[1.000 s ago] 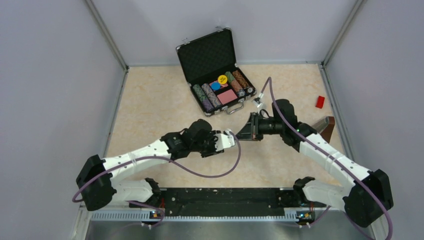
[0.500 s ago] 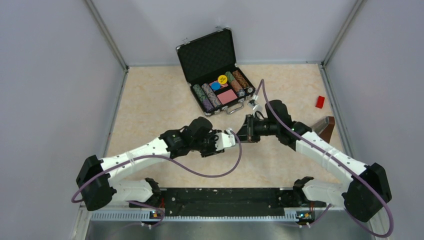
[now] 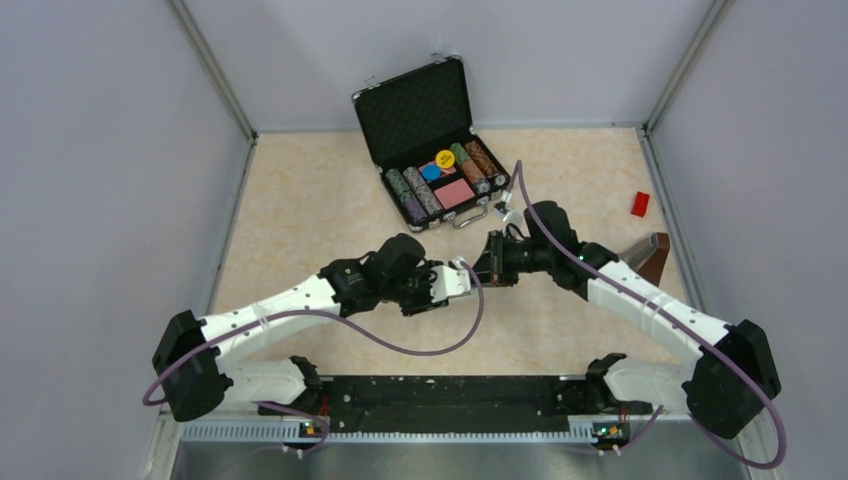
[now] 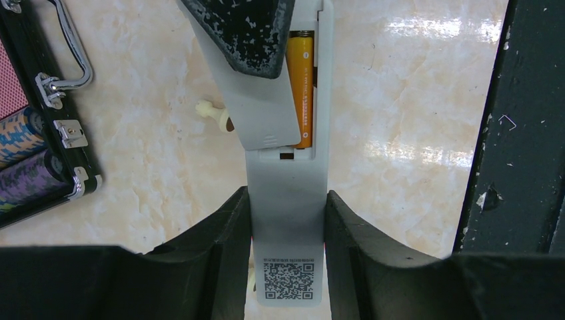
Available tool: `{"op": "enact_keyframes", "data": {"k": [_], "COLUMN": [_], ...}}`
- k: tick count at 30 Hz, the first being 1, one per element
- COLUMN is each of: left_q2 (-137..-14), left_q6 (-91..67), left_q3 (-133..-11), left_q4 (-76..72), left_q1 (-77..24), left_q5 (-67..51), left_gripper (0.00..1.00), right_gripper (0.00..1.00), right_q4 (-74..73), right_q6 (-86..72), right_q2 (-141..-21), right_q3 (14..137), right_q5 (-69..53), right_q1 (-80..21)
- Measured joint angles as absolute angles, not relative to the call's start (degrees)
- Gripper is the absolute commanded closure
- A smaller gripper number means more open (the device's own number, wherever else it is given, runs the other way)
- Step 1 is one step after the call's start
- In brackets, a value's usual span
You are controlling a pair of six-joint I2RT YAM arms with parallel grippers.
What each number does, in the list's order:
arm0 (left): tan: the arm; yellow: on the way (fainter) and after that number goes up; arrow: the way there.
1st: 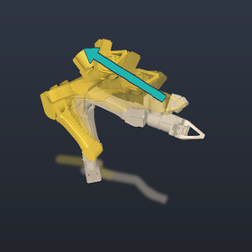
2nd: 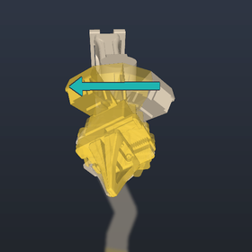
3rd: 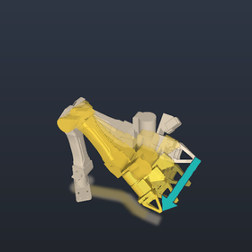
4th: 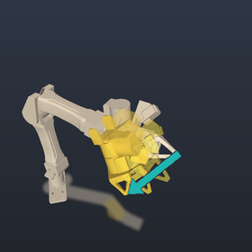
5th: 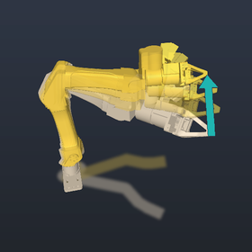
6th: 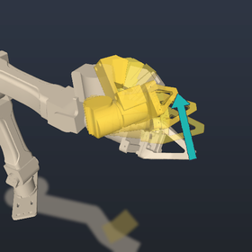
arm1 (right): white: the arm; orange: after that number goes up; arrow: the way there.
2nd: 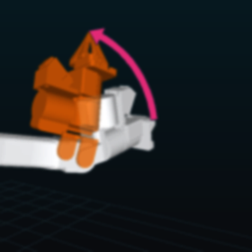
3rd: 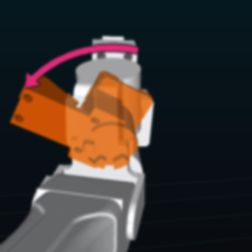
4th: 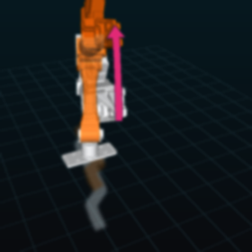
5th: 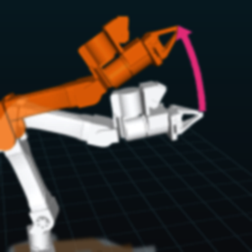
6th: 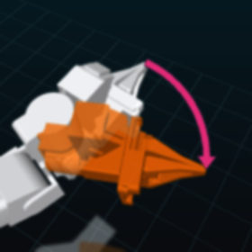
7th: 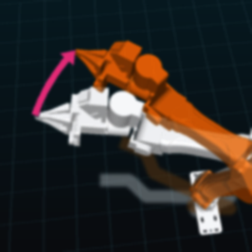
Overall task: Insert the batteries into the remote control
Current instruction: Load the battery cover into the remote control.
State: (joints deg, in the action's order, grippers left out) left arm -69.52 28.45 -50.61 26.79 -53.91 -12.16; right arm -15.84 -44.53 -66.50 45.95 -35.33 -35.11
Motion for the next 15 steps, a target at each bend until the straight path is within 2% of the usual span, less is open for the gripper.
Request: {"op": "enact_keyframes", "data": {"k": [15], "left_q2": [-69.8], "left_q6": [28.2], "left_q3": [-50.6], "left_q4": [27.0], "left_q1": [-54.0], "left_q5": [-11.0], "left_gripper": [1.00], "right_gripper": [1.00], "right_q4": [-15.9], "right_q6": [-44.8], "right_q2": [-66.4], "right_q3": [46.0], "right_q5": [-33.8], "right_q1": [-35.7]}}
